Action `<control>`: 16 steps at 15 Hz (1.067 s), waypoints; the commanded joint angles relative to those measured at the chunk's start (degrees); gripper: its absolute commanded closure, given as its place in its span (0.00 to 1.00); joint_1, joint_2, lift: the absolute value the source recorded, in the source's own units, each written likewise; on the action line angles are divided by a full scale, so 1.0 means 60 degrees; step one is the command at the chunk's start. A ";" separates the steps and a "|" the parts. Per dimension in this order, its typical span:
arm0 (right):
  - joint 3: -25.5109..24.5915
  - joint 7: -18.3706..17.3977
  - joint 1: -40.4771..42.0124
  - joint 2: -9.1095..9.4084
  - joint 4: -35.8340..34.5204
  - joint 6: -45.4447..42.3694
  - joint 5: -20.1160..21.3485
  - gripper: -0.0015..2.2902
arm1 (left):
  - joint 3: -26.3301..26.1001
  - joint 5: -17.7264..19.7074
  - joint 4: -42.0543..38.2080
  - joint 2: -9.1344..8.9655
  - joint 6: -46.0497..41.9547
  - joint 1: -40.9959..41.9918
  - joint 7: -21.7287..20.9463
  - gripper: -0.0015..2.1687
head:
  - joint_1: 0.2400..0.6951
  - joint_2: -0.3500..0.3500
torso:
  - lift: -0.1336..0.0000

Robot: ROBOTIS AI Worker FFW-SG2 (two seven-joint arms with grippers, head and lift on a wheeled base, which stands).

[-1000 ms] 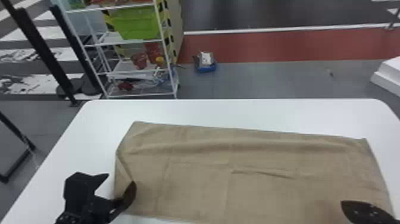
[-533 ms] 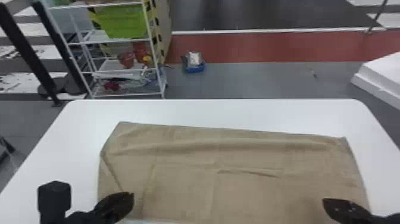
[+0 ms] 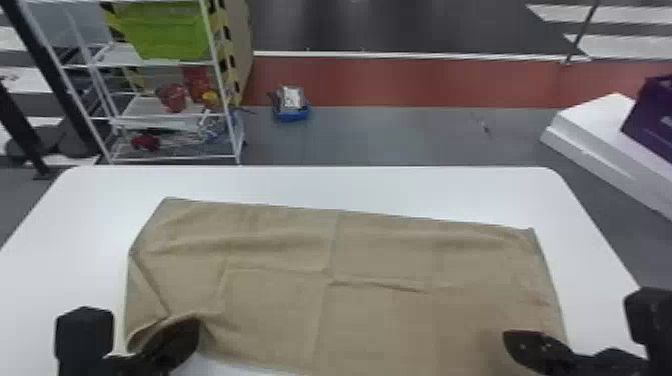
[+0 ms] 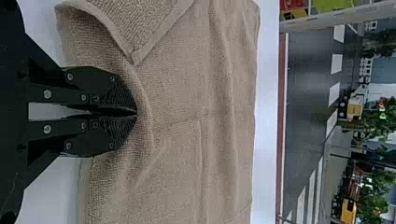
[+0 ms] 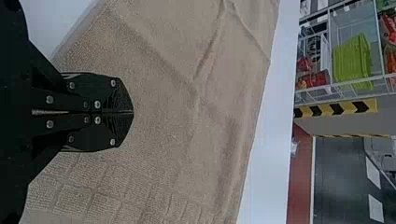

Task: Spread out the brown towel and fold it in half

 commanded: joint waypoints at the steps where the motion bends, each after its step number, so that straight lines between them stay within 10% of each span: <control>1: -0.0034 0.0008 0.0012 0.0020 0.0012 0.0027 0.0000 0.83 | 0.0129 0.0073 -0.0301 0.0003 -0.0087 0.0098 -0.0013 0.90 | 1.00 0.48 | 0.07; 16: 0.0186 0.0051 -0.0017 0.0108 -0.0032 0.0320 0.0264 0.83 | 0.0451 0.0336 0.0080 -0.0041 -0.0439 -0.0341 0.0046 0.90 | 1.00 0.54 | 0.07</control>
